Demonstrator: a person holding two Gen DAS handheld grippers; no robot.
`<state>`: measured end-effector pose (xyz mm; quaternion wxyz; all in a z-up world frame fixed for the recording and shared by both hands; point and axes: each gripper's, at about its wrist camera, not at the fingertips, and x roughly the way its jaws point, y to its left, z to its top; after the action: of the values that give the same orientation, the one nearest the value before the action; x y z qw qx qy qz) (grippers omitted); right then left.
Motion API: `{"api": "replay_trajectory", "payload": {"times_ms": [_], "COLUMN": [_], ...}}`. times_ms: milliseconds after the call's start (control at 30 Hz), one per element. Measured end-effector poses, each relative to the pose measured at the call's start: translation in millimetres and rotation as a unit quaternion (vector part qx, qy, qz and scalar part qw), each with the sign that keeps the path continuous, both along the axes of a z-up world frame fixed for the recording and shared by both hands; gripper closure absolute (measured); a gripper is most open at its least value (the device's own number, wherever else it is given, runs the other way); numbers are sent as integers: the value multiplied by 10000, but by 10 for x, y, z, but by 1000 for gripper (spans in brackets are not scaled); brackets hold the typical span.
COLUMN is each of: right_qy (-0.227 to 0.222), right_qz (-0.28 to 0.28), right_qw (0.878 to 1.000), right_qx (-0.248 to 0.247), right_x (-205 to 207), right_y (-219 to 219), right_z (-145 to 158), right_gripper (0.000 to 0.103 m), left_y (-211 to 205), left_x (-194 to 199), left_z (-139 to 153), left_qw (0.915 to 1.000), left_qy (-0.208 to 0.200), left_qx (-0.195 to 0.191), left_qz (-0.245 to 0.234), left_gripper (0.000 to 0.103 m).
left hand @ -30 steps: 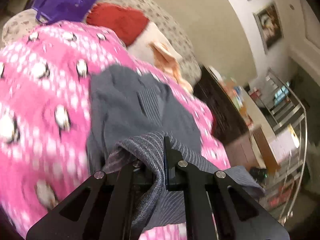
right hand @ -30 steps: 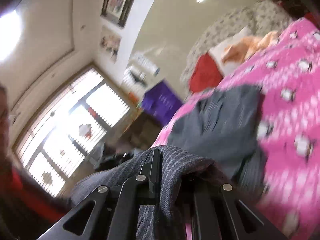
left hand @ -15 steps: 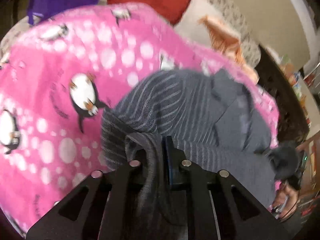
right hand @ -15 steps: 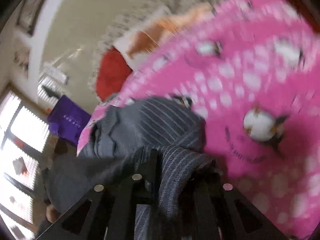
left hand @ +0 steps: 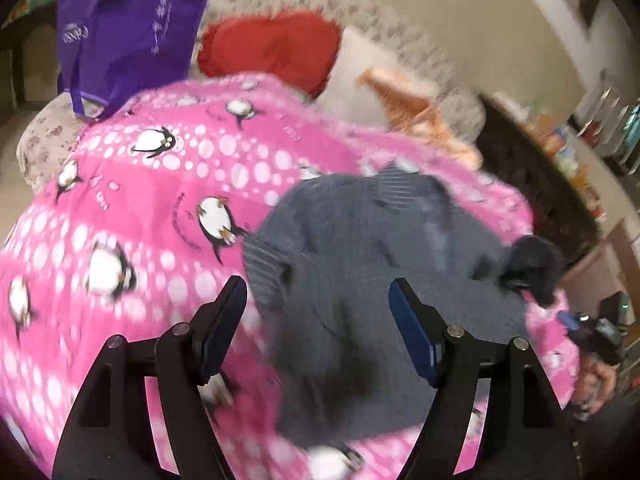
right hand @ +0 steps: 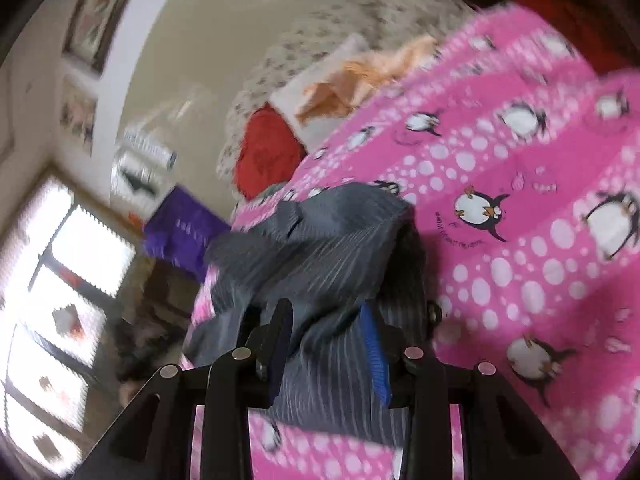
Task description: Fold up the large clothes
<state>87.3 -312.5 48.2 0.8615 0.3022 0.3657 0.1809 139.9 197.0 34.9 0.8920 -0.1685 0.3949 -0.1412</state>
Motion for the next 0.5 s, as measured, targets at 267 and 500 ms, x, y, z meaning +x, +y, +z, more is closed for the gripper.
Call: {"api": "replay_trajectory", "payload": {"times_ms": [267, 500], "right_qy": [100, 1177], "right_qz": [1399, 1716], "right_qw": [9684, 9280], "right_qx": [-2061, -3092], "right_x": [223, 1169], "right_y": [1160, 1524], "right_z": [-100, -475], "right_gripper": [74, 75], "left_y": [-1127, -1314], "left_x": [-307, 586], "left_z": [-615, -481], "left_qw": [9843, 9841], "left_qy": [819, 966], "left_qx": [1012, 1225], "left_qz": [-1193, -851], "left_gripper": [78, 79]}}
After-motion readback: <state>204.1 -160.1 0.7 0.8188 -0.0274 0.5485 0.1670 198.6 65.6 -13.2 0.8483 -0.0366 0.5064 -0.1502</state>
